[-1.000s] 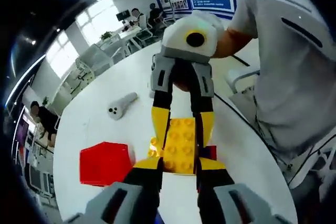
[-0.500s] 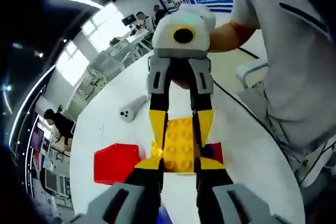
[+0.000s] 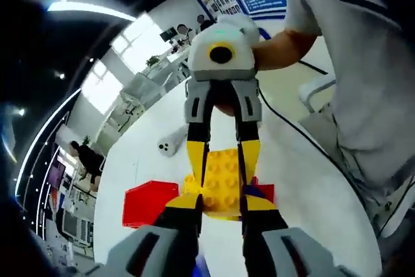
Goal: Take apart the toy blocks one by one and place each separated block into its matching bin, sorting the blocks by their type until all the connected pieces are disassembled and separated into the correct bins
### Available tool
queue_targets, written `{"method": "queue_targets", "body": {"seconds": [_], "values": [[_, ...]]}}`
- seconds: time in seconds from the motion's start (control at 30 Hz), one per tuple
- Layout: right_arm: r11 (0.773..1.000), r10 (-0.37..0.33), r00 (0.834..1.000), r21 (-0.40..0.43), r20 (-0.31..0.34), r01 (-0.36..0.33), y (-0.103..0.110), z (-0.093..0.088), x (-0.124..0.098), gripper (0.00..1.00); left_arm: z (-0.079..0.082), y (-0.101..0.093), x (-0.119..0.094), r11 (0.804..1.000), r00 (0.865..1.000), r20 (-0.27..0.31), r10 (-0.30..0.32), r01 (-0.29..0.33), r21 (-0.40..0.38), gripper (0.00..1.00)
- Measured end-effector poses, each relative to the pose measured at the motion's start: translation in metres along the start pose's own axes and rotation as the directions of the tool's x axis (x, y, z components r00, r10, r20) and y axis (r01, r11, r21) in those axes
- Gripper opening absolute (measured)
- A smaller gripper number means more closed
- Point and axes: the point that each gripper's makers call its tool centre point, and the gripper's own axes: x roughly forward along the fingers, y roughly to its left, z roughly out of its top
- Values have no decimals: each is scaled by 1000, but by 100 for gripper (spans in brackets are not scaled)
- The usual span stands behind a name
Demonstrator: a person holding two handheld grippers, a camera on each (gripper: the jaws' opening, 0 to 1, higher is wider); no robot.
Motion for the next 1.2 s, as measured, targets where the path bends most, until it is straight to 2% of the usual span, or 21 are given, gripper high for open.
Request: {"method": "queue_targets", "body": {"seconds": [0.17, 0.23, 0.33, 0.4, 0.47, 0.53, 0.57, 0.63, 0.67, 0.7, 0.77, 0.8, 0.83, 0.87, 0.9, 0.93, 1.0, 1.07, 1.1, 1.17, 1.2], "values": [[1000, -11, 1000, 9, -6, 11, -3, -1, 1, 30, -7, -1, -9, 997, 998, 69, 9, -4, -71, 25], [1000, -17, 1000, 14, -7, 17, -4, -1, 1, 30, -11, -1, -20, 993, 995, 96, 31, -19, -116, 25], [1000, -24, 1000, 18, -7, 24, -5, -1, 0, 30, -15, 1, -41, 980, 987, 147, 69, -39, -194, 25], [999, -25, 1000, 22, -4, 25, -6, -1, 1, 30, -27, 6, -61, 968, 983, 147, 112, -75, -238, 25], [999, -27, 1000, 29, -3, 27, -6, 0, 0, 30, -49, 20, -93, 939, 972, 126, 199, -153, -307, 25], [999, -32, 999, 27, -5, 32, -7, 0, 1, 30, -72, 34, -123, 895, 955, 109, 274, -212, -393, 25], [999, -33, 999, 26, -5, 33, -7, -1, 1, 30, -85, 43, -139, 863, 942, 87, 323, -256, -436, 25], [999, -34, 999, 32, 0, 34, -7, -1, 1, 30, -114, 61, -170, 788, 903, 39, 428, -351, -506, 25], [999, -35, 999, 35, 3, 35, -7, 0, 1, 30, -131, 70, -185, 736, 877, 10, 480, -396, -549, 25], [999, -36, 999, 39, 6, 36, -8, 0, 1, 30, -149, 74, -196, 692, 864, -29, 503, -422, -586, 25], [998, -37, 999, 57, 12, 37, -8, 1, 1, 30, -188, 78, -212, 626, 837, -140, 529, -497, -602, 25], [998, -38, 999, 59, 13, 37, -8, 1, 1, 30, -200, 79, -214, 606, 830, -178, 529, -515, -606, 25], [998, -38, 999, 59, 13, 38, -8, 1, 2, 30, -223, 81, -219, 564, 812, -239, 532, -551, -615, 25], [998, -39, 999, 60, 13, 38, -8, 1, 2, 30, -239, 83, -221, 535, 797, -281, 534, -576, -618, 25], [997, -40, 999, 63, 15, 39, -8, 1, 2, 30, -249, 85, -222, 517, 782, -307, 543, -599, -612, 26], [997, -41, 999, 63, 15, 40, -8, 2, 2, 30, -266, 82, -218, 499, 776, -354, 522, -614, -611, 26], [997, -46, 999, 61, 13, 45, -8, 2, 2, 30, -284, 73, -208, 476, 786, -408, 464, -610, -633, 26], [997, -50, 999, 56, 10, 49, -8, 2, 2, 30, -303, 64, -201, 430, 774, -489, 403, -631, -645, 26], [997, -51, 999, 54, 9, 51, -9, 1, 1, 30, -311, 61, -198, 414, 763, -517, 388, -645, -642, 26], [997, -55, 998, 50, 6, 54, -9, 1, 1, 30, -320, 58, -191, 347, 760, -527, 381, -646, -680, 26], [997, -56, 998, 49, 5, 55, -9, 1, 1, 30, -323, 58, -188, 332, 761, -523, 385, -642, -691, 26]]}}
